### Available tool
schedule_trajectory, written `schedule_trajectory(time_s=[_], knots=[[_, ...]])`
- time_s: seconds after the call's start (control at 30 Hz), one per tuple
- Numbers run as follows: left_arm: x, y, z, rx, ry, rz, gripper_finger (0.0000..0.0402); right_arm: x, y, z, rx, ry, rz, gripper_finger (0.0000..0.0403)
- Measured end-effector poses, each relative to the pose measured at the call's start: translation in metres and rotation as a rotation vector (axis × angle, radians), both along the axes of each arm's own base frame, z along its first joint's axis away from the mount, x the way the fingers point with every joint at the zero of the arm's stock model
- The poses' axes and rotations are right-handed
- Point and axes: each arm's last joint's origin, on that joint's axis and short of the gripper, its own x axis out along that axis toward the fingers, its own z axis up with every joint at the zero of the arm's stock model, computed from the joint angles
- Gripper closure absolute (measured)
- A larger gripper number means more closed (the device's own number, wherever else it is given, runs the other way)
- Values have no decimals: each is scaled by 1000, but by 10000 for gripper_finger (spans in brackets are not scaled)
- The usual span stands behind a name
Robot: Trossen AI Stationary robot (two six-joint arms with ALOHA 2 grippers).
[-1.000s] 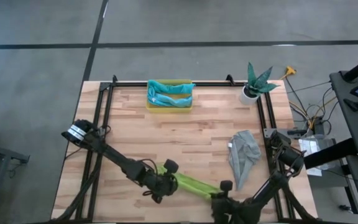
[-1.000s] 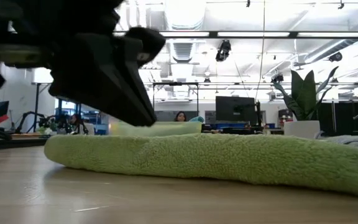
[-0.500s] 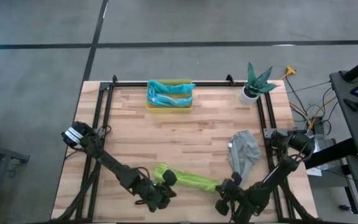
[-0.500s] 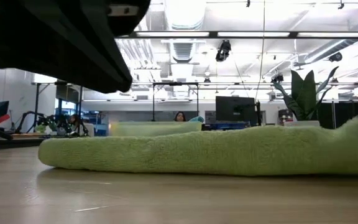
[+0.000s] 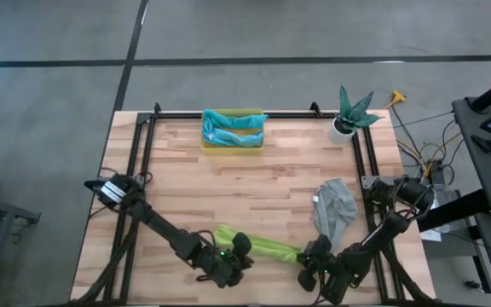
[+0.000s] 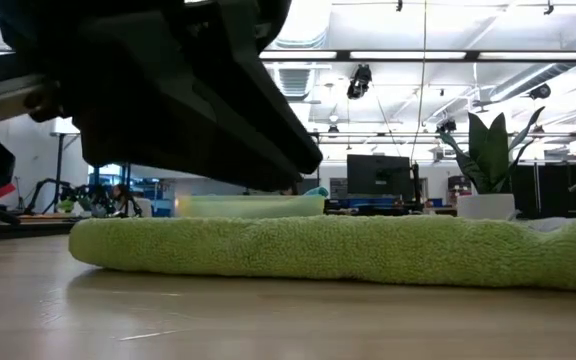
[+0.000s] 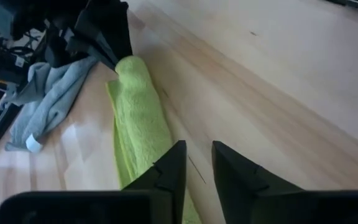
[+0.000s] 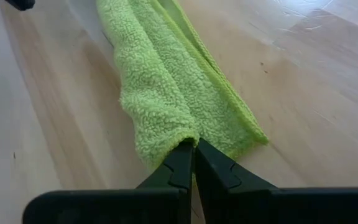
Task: Roll microfiber towels into tight, uniform cylinder then place into a basket
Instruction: Roll the green towel
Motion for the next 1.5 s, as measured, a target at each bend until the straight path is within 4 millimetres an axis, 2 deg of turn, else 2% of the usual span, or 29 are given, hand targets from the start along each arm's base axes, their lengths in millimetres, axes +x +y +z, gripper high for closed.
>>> schedule_trajectory(time_s=[0.27,0.5,0.93,1.37,1.5], knots=[[10,16,-1,-39,24,18,313,0,0,-1,20,-4,-14,394],[8,23,-9,-86,125,23,312,0,0,-1,18,-3,-11,394],[17,53,-18,-96,149,121,312,0,1,0,-4,2,21,394],[19,53,-15,-110,126,121,312,0,1,-1,-13,12,36,394],[21,61,-18,-108,132,141,312,0,1,-1,-18,14,42,394]])
